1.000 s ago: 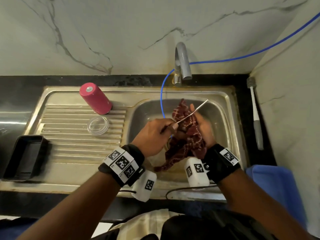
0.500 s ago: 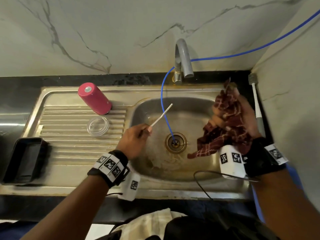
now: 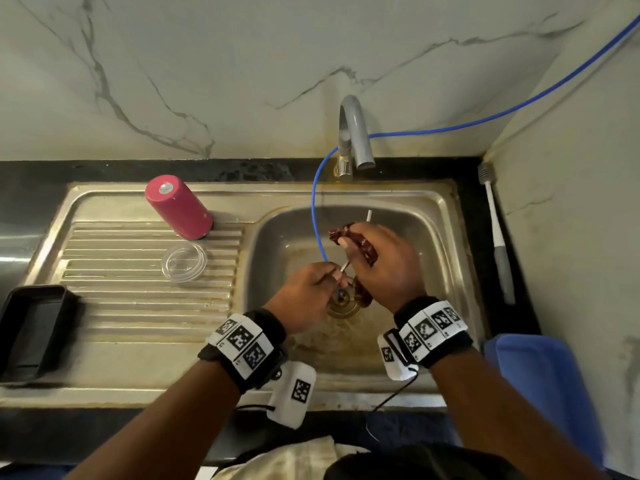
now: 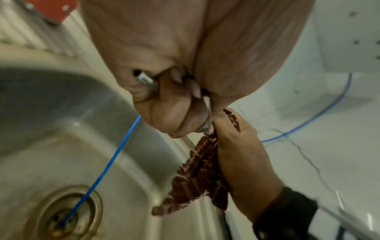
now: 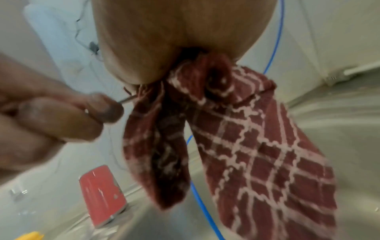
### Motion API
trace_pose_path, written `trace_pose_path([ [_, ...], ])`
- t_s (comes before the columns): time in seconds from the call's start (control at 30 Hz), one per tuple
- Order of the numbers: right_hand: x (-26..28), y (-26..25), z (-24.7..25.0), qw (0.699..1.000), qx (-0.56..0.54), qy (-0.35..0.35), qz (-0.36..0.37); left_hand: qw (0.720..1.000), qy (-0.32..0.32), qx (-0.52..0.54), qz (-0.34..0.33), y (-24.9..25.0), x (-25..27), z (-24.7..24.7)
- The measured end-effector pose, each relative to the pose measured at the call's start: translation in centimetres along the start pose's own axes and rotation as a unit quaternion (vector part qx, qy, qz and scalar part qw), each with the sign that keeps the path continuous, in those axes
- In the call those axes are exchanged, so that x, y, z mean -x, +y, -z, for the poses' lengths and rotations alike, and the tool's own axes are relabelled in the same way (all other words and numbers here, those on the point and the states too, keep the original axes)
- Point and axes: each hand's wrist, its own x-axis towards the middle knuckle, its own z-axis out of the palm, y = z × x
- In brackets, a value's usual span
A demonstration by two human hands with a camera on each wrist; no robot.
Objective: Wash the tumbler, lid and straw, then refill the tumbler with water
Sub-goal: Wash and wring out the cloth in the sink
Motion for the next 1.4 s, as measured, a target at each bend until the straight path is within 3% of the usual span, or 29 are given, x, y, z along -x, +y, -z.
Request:
trace_pose_path([
  [0.17, 0.3, -2.0, -0.3, 0.994, -0.093, -0.055, -0.016, 0.998, 0.053, -0.031, -0.026, -0.1, -0.5, 0.6],
  [0.3, 0.4, -2.5, 0.1, 0.971, -0.222, -0.088, -0.032, 0.995, 0.070, 0.067, -0.018, -0.8, -0.1, 0.1],
  [0.33, 0.5, -2.5, 0.6, 0.958, -0.275, -0.072, -0.042, 0.993, 0.076, 0.087, -0.017, -0.9, -0.1, 0.3],
  [0.4, 1.1, -2.3, 1.0, 0.928, -0.353, 0.027, -0.119, 0.989, 0.081, 0.125, -0.015, -0.7, 0.1, 1.0],
  [0.47, 1.6, -2.0, 0.5, 0.862, -0.407, 0.119, -0.277, 0.983, 0.066, 0.170, -0.009, -0.7, 0.3, 1.6],
  [0.5, 1.9, -1.7, 0.1, 0.813, -0.446, 0.119, -0.357, 0.982, 0.051, 0.179, -0.007, -0.9, 0.5, 1.7],
  [0.57, 1.8, -1.7, -0.1, 0.709, -0.543, 0.040, -0.448, 0.986, 0.018, 0.164, 0.002, -1.0, 1.0, 1.3],
  [0.67, 1.5, -2.6, 0.6, 0.632, -0.639, -0.034, -0.436, 0.990, -0.020, 0.138, 0.005, -0.9, 1.3, 0.0],
  [0.77, 1.0, -3.6, 1.3, 0.593, -0.692, -0.093, -0.402, 0.981, -0.012, 0.190, 0.026, 0.0, 1.3, -0.6],
  [0.8, 1.1, -4.0, 1.4, 0.596, -0.689, -0.105, -0.399, 0.978, -0.011, 0.204, 0.026, 0.0, 1.1, -0.6],
  [0.83, 1.2, -3.8, 1.1, 0.632, -0.664, -0.101, -0.387, 0.978, -0.013, 0.208, 0.022, -0.1, 0.9, -0.5],
  [0.93, 1.2, -3.9, 0.1, 0.841, -0.441, -0.076, -0.303, 0.974, -0.022, 0.225, 0.018, -0.9, 0.7, 0.0],
  [0.97, 1.2, -3.9, -0.1, 0.880, -0.379, -0.074, -0.277, 0.973, -0.027, 0.228, 0.023, -1.0, 0.7, 0.0],
  [1.1, 1.0, -3.2, 0.3, 0.942, -0.274, -0.071, -0.180, 0.980, -0.051, 0.188, 0.045, -1.2, 0.5, 0.0],
  [1.17, 0.9, -2.5, 0.6, 0.962, -0.223, -0.086, -0.135, 0.991, -0.040, 0.126, 0.026, -0.8, 0.3, 0.5],
  [1.27, 0.5, -0.9, 0.8, 0.974, -0.172, -0.102, -0.103, 0.996, 0.082, -0.007, -0.045, -0.7, -0.3, 1.5],
  [1.33, 0.1, -0.4, 1.2, 0.974, -0.165, -0.117, -0.105, 0.979, 0.181, 0.034, -0.082, -0.2, -0.8, 2.4],
  [1.4, 0.0, -0.5, 1.3, 0.973, -0.169, -0.121, -0.105, 0.973, 0.203, 0.021, -0.105, 0.6, -1.8, 3.1],
])
